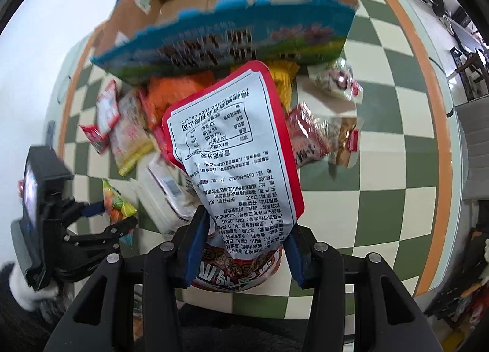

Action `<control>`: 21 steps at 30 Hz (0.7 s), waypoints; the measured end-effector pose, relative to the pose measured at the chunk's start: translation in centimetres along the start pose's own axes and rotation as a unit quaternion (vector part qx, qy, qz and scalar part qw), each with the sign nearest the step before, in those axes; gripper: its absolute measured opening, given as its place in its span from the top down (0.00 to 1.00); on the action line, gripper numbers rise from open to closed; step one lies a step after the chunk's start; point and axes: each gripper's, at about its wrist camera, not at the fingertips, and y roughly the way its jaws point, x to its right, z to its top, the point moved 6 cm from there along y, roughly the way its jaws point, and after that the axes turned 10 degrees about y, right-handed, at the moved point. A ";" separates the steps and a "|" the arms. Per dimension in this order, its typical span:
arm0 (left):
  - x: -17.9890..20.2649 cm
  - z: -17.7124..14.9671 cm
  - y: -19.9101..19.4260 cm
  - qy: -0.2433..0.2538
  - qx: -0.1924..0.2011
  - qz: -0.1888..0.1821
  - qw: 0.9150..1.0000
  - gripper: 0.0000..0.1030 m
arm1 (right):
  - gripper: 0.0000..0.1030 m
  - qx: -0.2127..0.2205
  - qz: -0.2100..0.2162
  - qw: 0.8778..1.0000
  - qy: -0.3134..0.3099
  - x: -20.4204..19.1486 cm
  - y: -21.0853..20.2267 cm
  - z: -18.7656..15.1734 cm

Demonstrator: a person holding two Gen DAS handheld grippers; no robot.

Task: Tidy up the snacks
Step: 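Lift the candy bag and jerky pouch and carry both over the cardboard box, then open both tools to drop the candy bag and jerky pouch into the box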

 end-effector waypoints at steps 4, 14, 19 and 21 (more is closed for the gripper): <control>-0.1 5.3 -8.4 -0.098 0.075 -0.059 0.991 0.55 | 0.53 0.017 0.049 0.999 0.013 -0.9 -4.7 2.2; -3.0 24.5 -9.8 -0.192 0.085 -0.116 0.971 0.55 | 0.53 0.048 0.084 0.995 0.027 -3.4 -7.8 18.2; -5.0 30.6 -4.2 -0.215 0.034 -0.124 0.968 0.55 | 0.53 0.011 0.073 0.996 0.042 -3.2 -2.5 25.0; -5.4 32.4 -2.3 -0.221 0.018 -0.132 0.966 0.55 | 0.53 -0.005 0.067 0.996 0.050 -3.2 -0.4 26.9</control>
